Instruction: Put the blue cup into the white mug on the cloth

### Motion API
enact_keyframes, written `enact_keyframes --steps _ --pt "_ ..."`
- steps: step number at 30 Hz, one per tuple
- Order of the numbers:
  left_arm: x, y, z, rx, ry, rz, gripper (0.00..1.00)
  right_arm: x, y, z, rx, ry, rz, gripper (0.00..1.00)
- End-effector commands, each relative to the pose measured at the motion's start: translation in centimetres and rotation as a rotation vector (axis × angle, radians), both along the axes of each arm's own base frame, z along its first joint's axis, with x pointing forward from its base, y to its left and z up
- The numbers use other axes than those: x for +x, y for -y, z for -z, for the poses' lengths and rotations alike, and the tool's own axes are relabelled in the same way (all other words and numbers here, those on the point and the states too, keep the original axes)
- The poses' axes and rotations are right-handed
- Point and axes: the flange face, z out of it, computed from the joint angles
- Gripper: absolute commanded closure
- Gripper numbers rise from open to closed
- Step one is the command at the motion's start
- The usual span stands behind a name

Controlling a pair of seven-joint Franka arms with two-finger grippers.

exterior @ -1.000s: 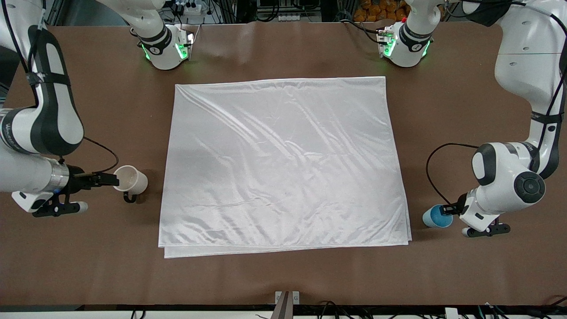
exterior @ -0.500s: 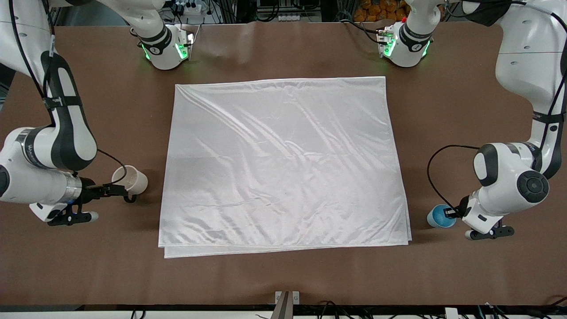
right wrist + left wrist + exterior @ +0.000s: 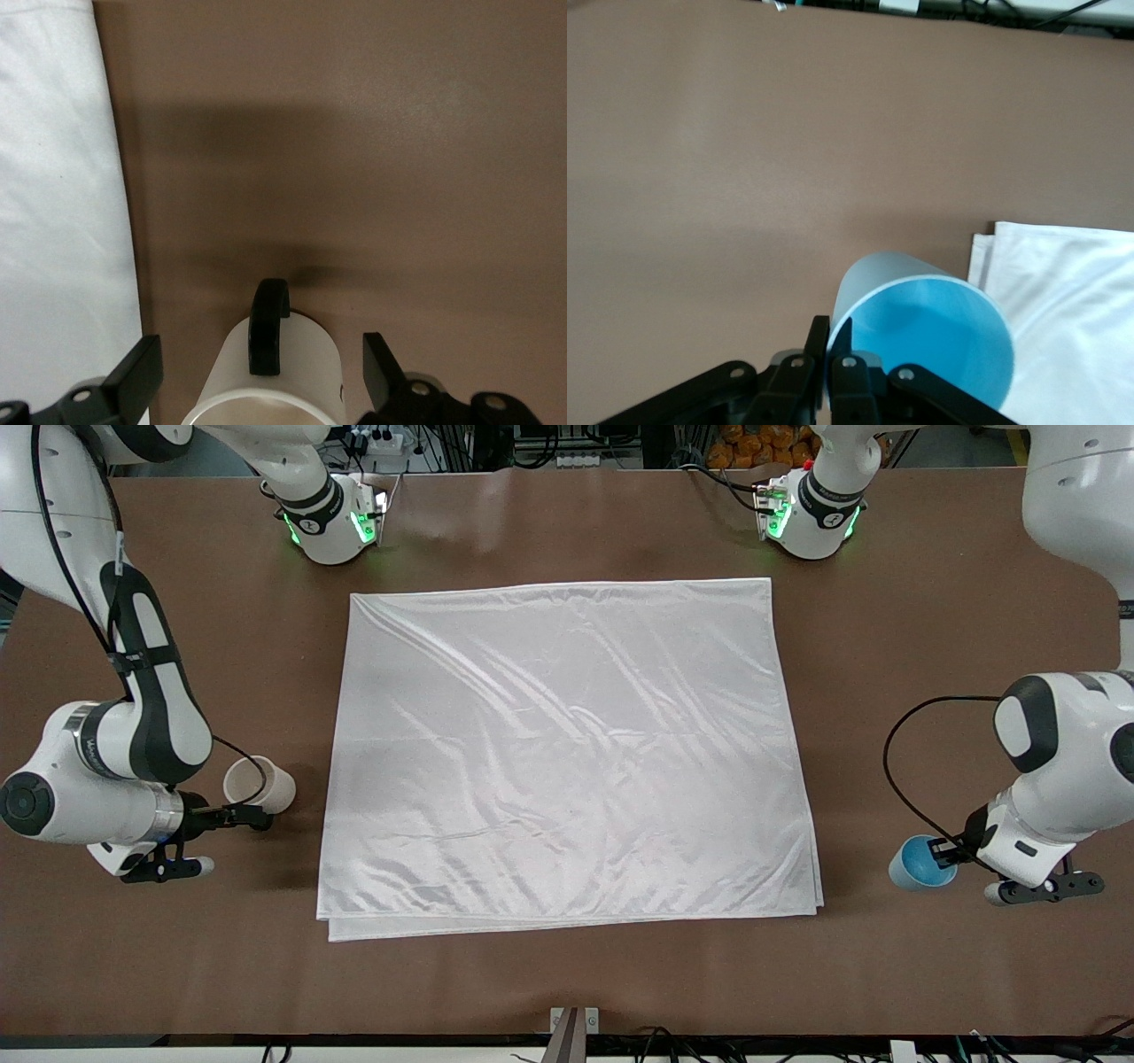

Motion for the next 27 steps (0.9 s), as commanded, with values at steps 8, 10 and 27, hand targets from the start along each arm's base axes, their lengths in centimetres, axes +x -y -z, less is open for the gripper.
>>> enact_keyframes --steps 8,10,27 --pt "-1.7 1.6 -5.2 0.017 0.009 0.027 1.00 -0.1 0.9 2.5 0.003 -0.006 0.008 0.05" --pt "-2.1 1.6 -5.9 0.023 -0.008 0.027 1.00 -0.2 0.9 2.8 0.002 -0.002 0.009 0.13" --pt "-4.4 1.3 -11.0 0.043 -0.031 0.021 1.00 -0.6 0.5 3.6 0.002 -0.003 -0.004 0.94"
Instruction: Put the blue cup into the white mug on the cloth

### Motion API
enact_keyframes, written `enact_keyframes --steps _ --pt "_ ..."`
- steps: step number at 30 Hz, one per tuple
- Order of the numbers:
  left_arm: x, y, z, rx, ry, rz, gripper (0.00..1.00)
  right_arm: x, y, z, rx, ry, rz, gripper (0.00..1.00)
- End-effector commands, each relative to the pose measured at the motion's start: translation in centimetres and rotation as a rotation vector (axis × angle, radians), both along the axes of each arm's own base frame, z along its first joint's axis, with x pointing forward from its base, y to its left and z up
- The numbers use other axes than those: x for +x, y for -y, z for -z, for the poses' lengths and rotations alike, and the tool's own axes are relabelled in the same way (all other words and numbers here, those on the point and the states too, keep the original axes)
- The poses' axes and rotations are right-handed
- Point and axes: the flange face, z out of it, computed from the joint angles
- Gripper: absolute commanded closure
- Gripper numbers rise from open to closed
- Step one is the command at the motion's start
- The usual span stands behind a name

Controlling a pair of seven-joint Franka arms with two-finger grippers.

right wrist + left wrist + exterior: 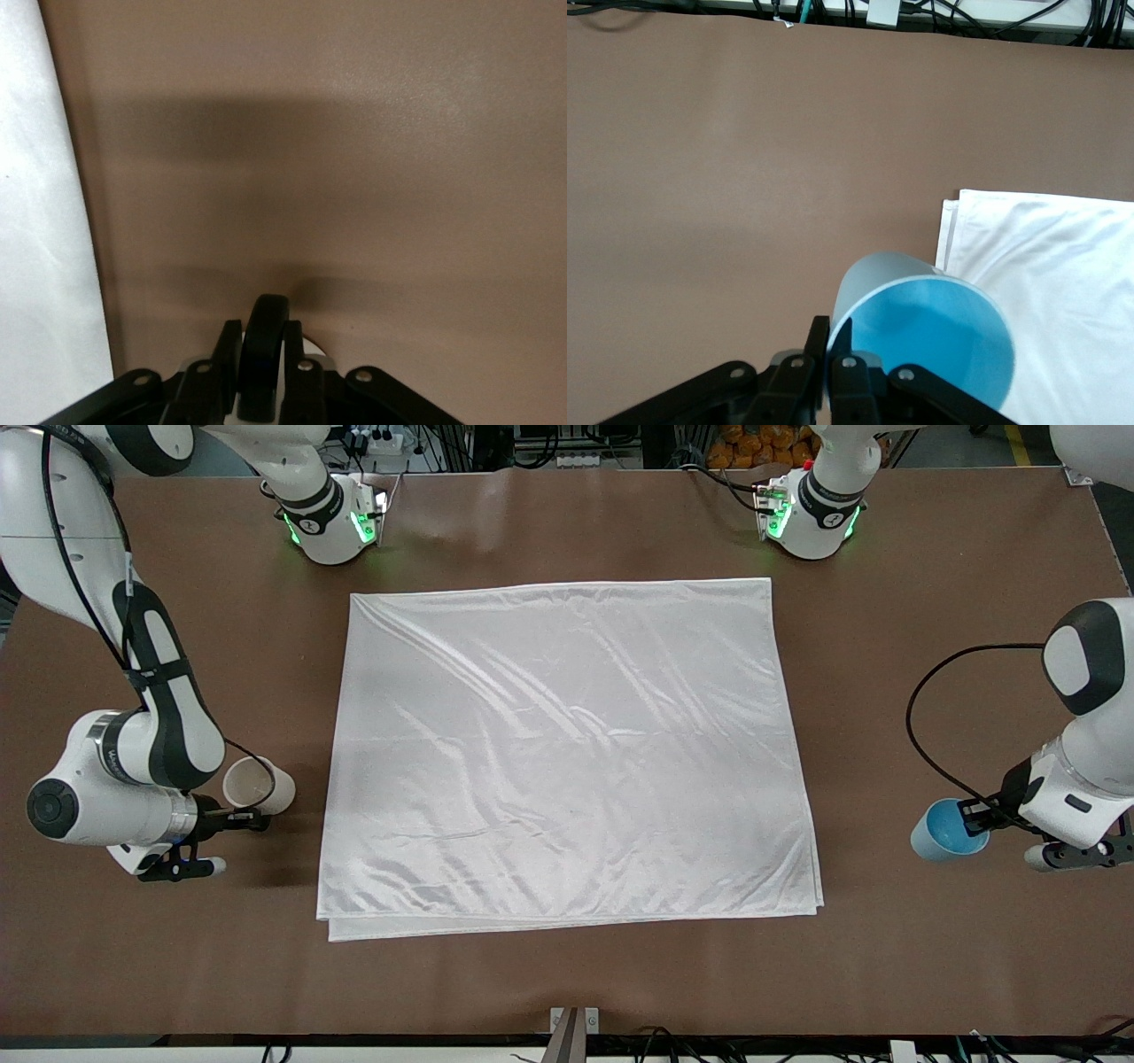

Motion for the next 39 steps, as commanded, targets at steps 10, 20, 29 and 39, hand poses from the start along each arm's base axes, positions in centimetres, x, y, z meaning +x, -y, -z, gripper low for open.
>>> enact_keyframes --steps 10,20,29,39 --pt "-3.0 1.5 -5.3 0.023 -0.013 0.021 1.00 -0.1 -1.0 -0.8 -0.001 -0.004 -0.025 0.98" --pt "-3.3 1.4 -5.8 0.011 -0.021 0.016 1.00 -0.1 -3.4 -4.7 -0.009 -0.022 -0.035 0.98" --pt "-4.3 2.5 -7.8 0.015 -0.009 0.027 1.00 0.1 -8.3 -6.3 -0.035 -0.030 0.027 0.98" --pt "-4.3 2.7 -8.1 0.014 -0.005 0.022 1.00 0.5 -16.6 -8.5 -0.054 -0.011 0.153 1.00"
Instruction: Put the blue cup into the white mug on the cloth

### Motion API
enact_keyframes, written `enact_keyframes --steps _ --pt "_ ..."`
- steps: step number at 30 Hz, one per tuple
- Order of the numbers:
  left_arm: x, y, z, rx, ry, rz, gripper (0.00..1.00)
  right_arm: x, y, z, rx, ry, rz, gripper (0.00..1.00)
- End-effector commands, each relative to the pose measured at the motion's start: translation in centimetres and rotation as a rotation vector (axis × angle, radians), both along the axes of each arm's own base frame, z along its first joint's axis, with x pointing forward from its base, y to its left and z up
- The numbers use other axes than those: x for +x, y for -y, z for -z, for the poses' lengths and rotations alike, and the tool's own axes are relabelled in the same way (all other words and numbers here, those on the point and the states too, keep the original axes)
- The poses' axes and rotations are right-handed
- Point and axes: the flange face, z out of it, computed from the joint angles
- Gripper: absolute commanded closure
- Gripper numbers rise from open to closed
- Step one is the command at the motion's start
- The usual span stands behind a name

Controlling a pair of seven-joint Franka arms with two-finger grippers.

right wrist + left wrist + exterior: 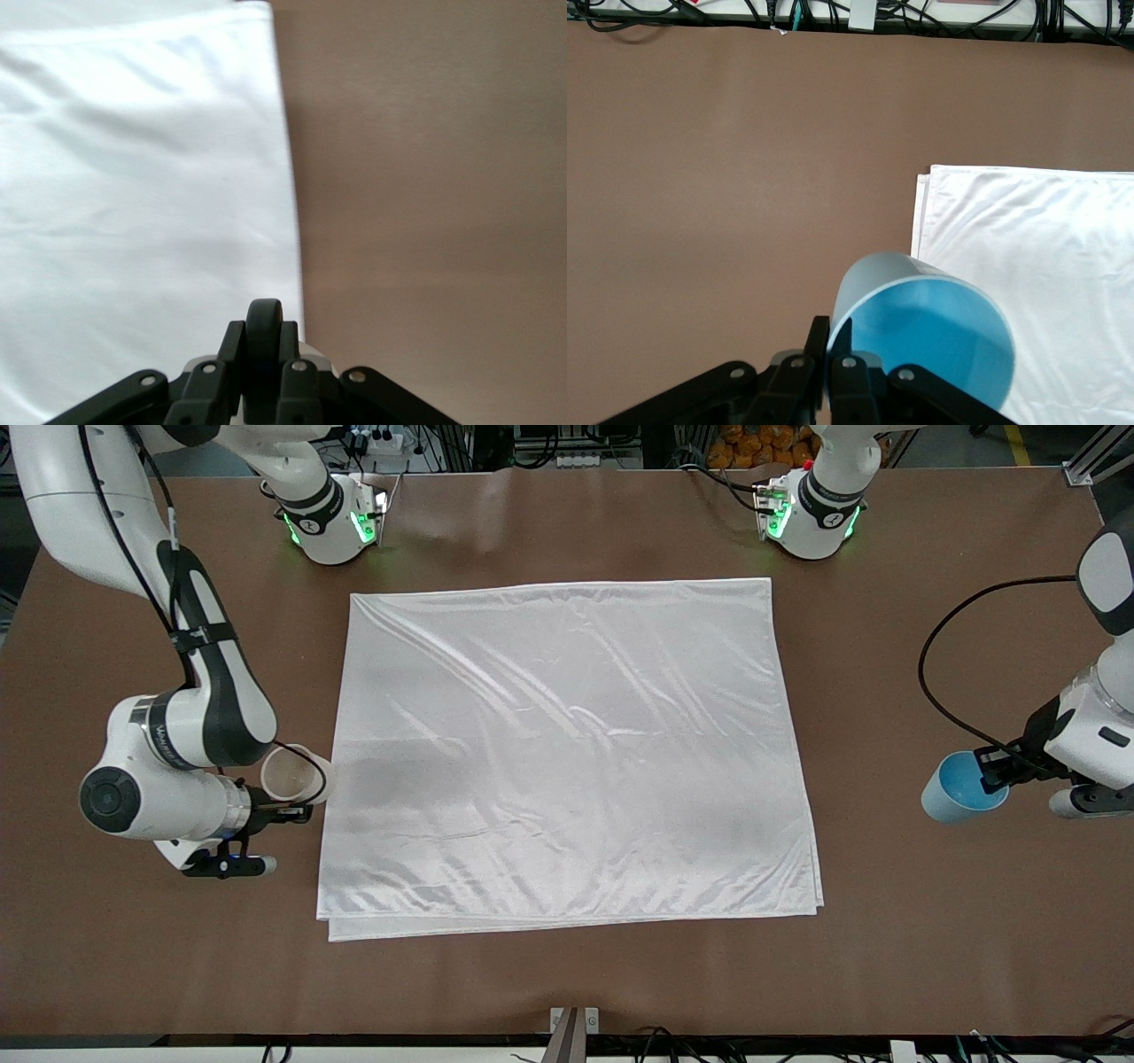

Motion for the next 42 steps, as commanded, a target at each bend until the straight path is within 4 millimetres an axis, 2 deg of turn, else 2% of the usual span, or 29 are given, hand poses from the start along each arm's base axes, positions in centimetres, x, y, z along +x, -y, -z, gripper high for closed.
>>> enact_keyframes --steps 1,6,11,19,26,33,42 --pt "-0.7 0.1 -0.4 0.003 -0.006 -0.012 1.00 0.1 -3.7 -2.0 -0.011 0.003 0.068 1.00" --pt "-0.7 0.0 -0.5 0.003 -0.006 -0.015 1.00 0.0 -7.1 -2.5 -0.008 0.000 0.107 1.00" --pt "-0.9 0.3 -0.5 0.002 -0.018 -0.012 1.00 -0.5 -9.4 -2.7 0.023 -0.009 0.130 1.00" --pt "-1.3 2.3 -0.7 -0.023 -0.028 0.013 1.00 -1.0 -13.0 -2.5 0.026 -0.014 0.163 1.00" --pt "-1.3 2.8 -0.8 -0.047 -0.028 -0.016 1.00 -1.7 -19.0 -2.7 0.020 0.000 0.195 1.00" --pt "-1.6 5.8 -0.4 -0.067 -0.035 -0.047 1.00 -2.9 -23.6 -2.8 0.028 0.021 0.171 1.00" --pt "-2.3 10.8 0.0 -0.090 -0.045 -0.091 1.00 -4.0 -27.7 -2.4 0.060 0.075 0.123 1.00"
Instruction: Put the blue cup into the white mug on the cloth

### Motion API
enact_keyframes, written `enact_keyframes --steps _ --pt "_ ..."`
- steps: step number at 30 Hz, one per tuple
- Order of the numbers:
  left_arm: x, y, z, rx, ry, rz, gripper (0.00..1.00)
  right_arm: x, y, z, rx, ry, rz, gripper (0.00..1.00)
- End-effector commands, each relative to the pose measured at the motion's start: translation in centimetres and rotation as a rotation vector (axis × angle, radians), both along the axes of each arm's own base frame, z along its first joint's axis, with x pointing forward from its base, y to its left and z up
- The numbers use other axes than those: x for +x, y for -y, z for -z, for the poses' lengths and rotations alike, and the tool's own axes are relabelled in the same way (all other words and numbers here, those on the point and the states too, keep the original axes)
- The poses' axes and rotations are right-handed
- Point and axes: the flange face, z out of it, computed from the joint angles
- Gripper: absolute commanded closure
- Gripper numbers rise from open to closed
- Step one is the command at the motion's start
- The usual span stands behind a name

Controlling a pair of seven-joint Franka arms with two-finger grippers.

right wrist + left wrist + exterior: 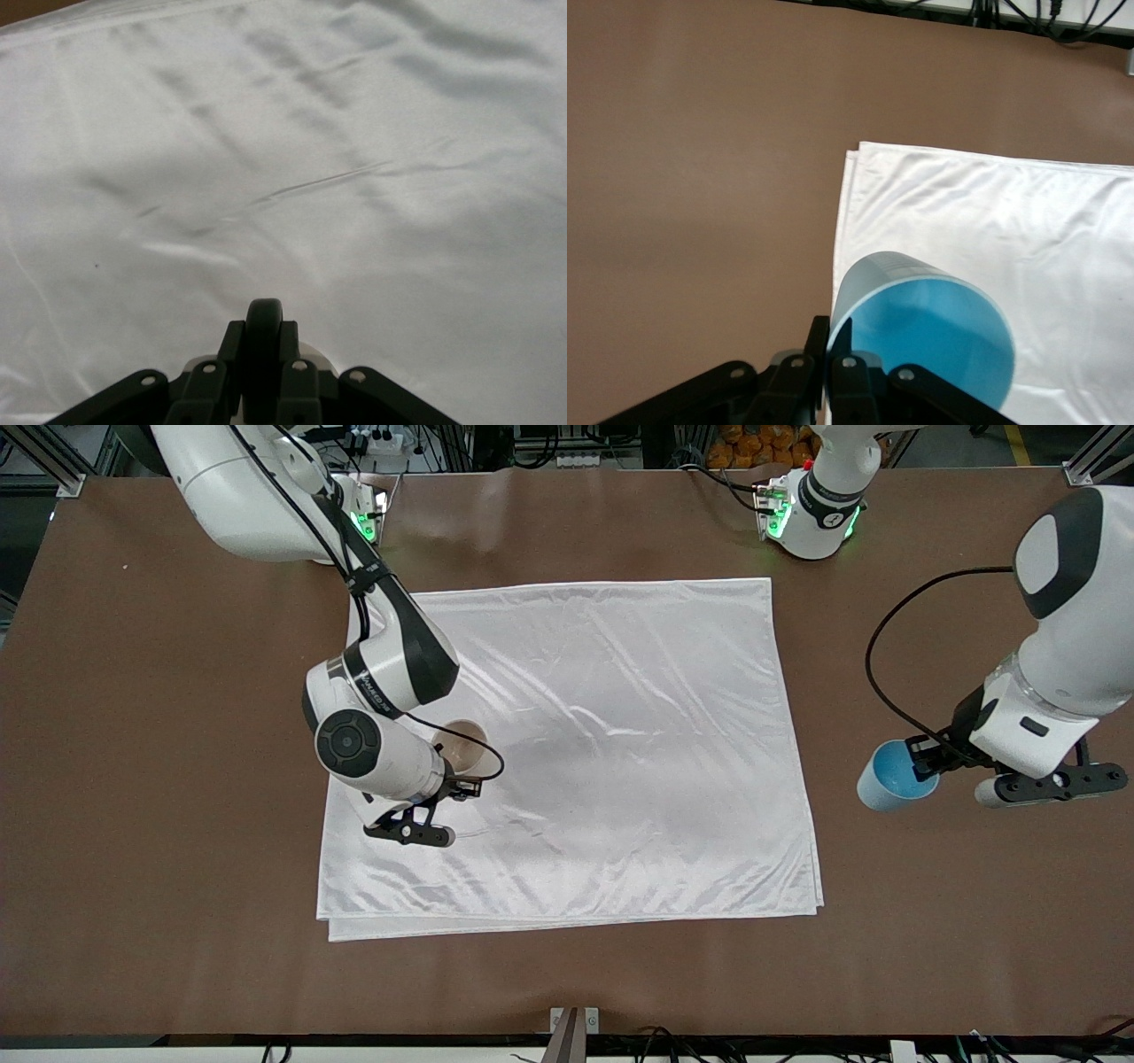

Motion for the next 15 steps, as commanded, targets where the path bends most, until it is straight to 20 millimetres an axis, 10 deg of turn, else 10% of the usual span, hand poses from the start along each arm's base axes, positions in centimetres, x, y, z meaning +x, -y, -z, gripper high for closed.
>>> enact_keyframes --steps 1,15 --pt "-0.7 2.7 0.4 -0.019 -0.022 -0.034 1.00 0.1 -2.3 0.6 0.025 0.029 0.000 1.00" --pt "-0.9 9.0 1.9 -0.045 -0.035 -0.070 1.00 -3.4 -9.3 3.8 0.033 0.037 0.031 1.00"
